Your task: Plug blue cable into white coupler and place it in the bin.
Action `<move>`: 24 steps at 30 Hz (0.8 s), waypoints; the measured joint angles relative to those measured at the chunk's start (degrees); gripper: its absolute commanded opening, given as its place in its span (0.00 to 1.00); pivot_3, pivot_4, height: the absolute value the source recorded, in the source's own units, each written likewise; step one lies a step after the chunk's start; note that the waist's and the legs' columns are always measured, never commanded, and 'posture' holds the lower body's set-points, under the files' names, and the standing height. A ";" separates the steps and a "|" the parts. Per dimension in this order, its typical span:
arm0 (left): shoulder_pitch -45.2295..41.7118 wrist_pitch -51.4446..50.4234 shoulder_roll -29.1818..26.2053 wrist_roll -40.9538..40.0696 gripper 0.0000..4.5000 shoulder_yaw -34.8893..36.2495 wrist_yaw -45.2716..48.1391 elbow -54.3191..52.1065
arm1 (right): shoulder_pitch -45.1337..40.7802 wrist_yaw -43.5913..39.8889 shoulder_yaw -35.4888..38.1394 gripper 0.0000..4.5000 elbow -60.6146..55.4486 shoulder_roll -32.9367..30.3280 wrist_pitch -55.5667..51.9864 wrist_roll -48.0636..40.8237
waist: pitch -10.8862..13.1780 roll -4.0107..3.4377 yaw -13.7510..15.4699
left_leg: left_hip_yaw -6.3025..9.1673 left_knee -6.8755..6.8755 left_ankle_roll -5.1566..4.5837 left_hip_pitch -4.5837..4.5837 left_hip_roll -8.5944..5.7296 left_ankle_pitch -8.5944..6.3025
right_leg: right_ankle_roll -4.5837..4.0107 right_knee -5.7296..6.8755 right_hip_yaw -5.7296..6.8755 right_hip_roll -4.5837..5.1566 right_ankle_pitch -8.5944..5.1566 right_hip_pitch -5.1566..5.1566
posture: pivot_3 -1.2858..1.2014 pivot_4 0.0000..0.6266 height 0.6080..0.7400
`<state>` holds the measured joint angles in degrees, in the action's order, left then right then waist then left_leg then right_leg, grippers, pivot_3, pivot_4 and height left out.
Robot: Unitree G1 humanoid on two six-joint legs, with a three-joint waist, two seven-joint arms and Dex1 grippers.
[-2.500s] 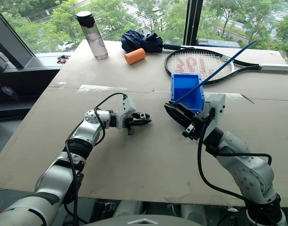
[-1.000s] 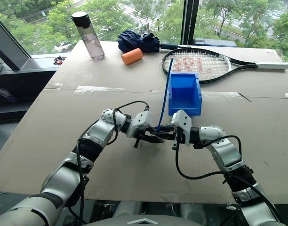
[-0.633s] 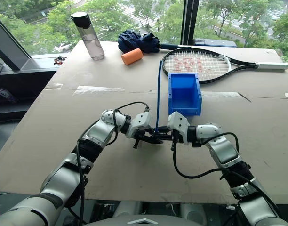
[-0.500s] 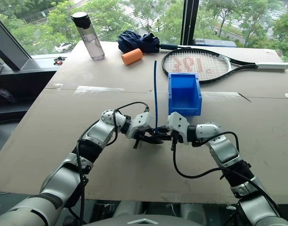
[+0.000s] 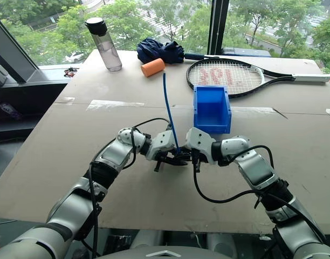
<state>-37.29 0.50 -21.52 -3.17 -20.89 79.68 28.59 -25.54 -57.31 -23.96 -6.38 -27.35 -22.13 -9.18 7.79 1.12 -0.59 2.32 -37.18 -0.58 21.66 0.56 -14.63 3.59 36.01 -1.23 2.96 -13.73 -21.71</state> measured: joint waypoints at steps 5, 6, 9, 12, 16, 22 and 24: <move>0.67 0.00 0.07 0.24 0.13 0.00 -0.20 -0.88 | 1.09 0.00 0.34 0.00 0.27 0.19 0.54 -0.33 | -0.18 -0.06 0.02 | 0.00 0.00 0.00 0.01 0.00 0.00 | 0.00 -0.02 0.01 0.00 0.00 0.00 | 0.52 0.24 1.00; 0.80 0.00 0.06 0.26 0.13 0.00 -0.30 -1.03 | 1.14 0.00 0.34 0.00 0.27 0.18 0.57 -0.33 | -0.21 -0.07 0.02 | 0.00 0.00 -0.01 0.01 0.00 0.00 | 0.00 -0.02 0.01 0.00 0.00 0.00 | 0.52 0.24 1.00; 1.19 0.00 0.00 0.34 0.13 0.00 -0.70 -1.61 | 1.11 -0.12 0.31 0.00 0.28 0.18 0.36 -0.33 | -0.25 -0.11 0.03 | 0.00 0.00 -0.02 0.01 -0.01 -0.01 | 0.00 -0.02 0.02 0.01 0.00 0.00 | 0.52 0.24 1.00; 1.57 -0.03 -0.14 0.68 0.13 0.03 -0.94 -2.33 | -0.11 -1.03 0.00 0.00 1.16 0.61 -0.83 -0.32 | -0.31 -0.13 -0.06 | 0.01 0.01 -0.03 0.00 0.00 -0.02 | 0.00 -0.02 0.02 0.00 -0.01 0.00 | 0.52 0.24 1.00; 1.88 -0.21 -0.40 0.77 0.13 0.04 -1.21 -2.55 | -2.22 -2.72 -0.42 0.00 2.93 1.18 -2.83 -0.28 | -0.61 -0.14 -0.15 | 0.03 0.04 -0.04 -0.03 0.02 -0.02 | -0.01 -0.02 0.04 -0.02 -0.01 0.00 | 0.52 0.24 1.00; 2.74 -1.37 -0.67 0.37 0.40 0.23 -1.35 -3.95 | 0.53 -1.98 0.86 0.00 2.73 2.60 -1.86 -0.84 | -0.82 -0.08 -0.19 | 0.07 0.07 -0.05 -0.03 0.03 -0.03 | -0.01 -0.03 0.06 -0.04 -0.02 0.00 | 0.52 0.24 1.00; 3.83 -2.05 -0.51 -1.57 0.59 1.10 -1.42 -6.72 | 4.01 -0.61 3.19 0.00 2.38 4.13 -0.25 -2.61 | -0.76 -0.16 -0.08 | 0.10 0.06 -0.06 0.02 0.03 -0.04 | 0.00 -0.04 0.10 -0.01 -0.02 0.00 | 0.52 0.24 1.00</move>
<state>-33.46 -1.55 -22.03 -4.73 -19.79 78.26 21.86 -21.54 -57.92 -20.77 -4.00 -23.22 -22.38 -11.79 7.02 0.96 -0.67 2.43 -37.11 -0.64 21.68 0.59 -14.67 3.59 35.97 -1.13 2.95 -13.75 -21.71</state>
